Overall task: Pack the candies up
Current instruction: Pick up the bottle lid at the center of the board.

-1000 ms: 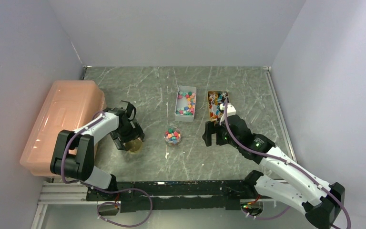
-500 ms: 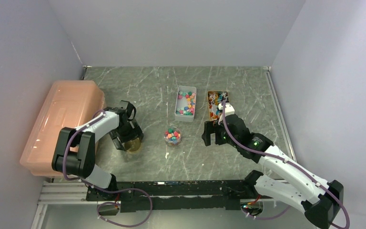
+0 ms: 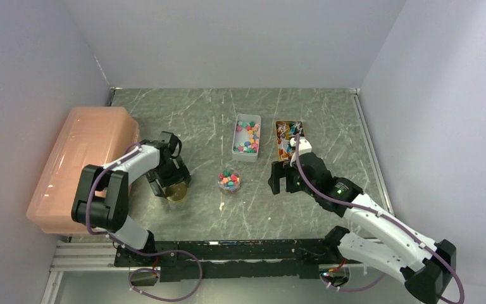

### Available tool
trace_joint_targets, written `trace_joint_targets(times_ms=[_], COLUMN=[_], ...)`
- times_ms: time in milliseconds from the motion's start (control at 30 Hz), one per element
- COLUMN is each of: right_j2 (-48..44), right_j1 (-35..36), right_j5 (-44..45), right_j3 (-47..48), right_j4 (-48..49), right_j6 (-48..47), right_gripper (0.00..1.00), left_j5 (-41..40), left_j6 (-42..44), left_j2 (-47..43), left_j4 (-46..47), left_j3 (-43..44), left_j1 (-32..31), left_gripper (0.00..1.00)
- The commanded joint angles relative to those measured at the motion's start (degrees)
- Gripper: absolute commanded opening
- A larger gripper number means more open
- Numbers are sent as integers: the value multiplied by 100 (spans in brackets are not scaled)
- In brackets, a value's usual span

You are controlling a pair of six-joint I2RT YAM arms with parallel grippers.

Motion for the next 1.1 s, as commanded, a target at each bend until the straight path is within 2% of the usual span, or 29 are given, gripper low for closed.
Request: trace_joint_targets(times_ms=[0,167,400,633,800,1067], right_j2=[-162,-199,-208,-247,-343,-478], right_j1=[27,24,24,26,24,24], right_j5=[25,20,19,11,36,58], right_j3=[-51,-61,-69,-102,-87,-52], right_j4=[134,113,111,72,10,-160], right_j6=[-89,-68,-53,-16,-16,-19], right_gripper=[100,100,100,100,100,100], left_j5=[-139,-116,-119,-84,-87,-192], left_j6=[93,139,201,257,357,509], left_j2=[104,167,98,-115,-308,-326], left_j4=[65,100,90,-47,-400,-1105], left_j3=[136,144,126,266,656,1814], left_j1=[19,20,7,-33,-217,-769], left_gripper=[93,93,85,72,70,70])
